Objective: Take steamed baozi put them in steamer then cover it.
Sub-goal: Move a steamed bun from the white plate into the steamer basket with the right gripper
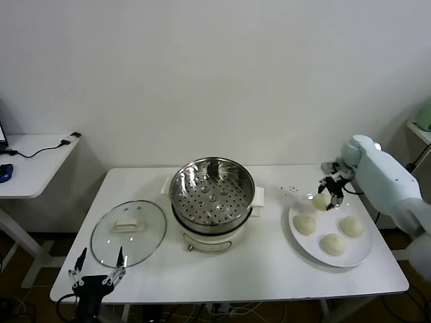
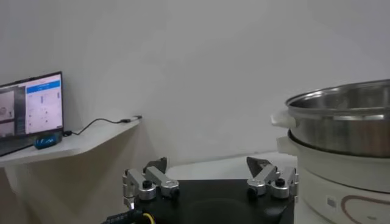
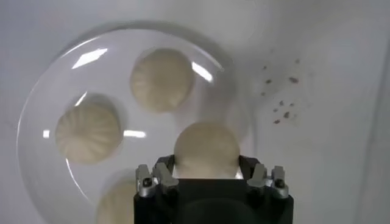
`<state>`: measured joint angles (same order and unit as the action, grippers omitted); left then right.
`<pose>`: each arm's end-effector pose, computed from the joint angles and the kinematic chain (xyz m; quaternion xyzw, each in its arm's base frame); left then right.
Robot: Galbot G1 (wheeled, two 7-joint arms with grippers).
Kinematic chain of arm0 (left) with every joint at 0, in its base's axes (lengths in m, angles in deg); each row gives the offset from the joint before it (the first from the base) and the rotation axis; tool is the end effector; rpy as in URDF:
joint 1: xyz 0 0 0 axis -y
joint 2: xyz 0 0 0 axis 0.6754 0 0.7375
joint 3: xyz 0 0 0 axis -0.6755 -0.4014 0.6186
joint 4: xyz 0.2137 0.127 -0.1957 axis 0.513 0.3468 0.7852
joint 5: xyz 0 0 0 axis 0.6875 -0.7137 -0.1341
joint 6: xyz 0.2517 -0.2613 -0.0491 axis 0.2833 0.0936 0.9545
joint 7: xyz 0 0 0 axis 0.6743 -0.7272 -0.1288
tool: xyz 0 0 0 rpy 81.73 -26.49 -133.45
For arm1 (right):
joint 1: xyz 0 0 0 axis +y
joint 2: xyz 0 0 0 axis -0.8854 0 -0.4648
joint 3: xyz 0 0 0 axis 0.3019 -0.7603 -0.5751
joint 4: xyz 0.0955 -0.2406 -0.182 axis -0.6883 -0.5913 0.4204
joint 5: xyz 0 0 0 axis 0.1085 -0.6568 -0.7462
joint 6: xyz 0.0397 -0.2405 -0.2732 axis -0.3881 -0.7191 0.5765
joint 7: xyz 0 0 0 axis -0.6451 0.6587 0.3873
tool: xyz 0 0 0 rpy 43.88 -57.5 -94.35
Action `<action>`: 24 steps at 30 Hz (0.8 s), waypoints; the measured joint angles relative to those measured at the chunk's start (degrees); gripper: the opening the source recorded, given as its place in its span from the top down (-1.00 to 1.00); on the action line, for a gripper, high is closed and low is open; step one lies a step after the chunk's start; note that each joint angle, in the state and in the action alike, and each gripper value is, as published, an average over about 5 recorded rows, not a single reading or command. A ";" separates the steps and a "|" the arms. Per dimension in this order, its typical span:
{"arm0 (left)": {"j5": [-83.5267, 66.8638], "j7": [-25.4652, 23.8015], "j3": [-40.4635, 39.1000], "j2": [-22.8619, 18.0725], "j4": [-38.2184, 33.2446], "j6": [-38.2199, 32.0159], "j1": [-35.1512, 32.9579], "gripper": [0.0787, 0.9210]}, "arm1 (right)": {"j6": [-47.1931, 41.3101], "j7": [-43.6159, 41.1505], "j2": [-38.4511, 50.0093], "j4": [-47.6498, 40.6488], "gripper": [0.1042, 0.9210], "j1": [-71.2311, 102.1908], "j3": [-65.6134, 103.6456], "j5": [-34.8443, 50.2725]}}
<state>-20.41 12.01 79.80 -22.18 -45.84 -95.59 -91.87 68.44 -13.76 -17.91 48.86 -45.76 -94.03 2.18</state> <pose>0.1309 0.0690 -0.3064 0.0773 -0.9910 -0.0924 0.0589 0.6228 -0.1682 -0.1126 0.5341 -0.4655 0.5908 0.3859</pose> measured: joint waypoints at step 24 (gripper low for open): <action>0.00 0.55 0.45 -0.36 0.05 -0.12 -0.74 -0.77 | 20.01 4.03 -21.09 10.57 -0.45 -16.88 -16.97 -0.67</action>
<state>-20.41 12.57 80.25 -22.55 -45.79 -95.71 -92.61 88.46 -9.73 -38.99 59.43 -62.64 -111.00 1.51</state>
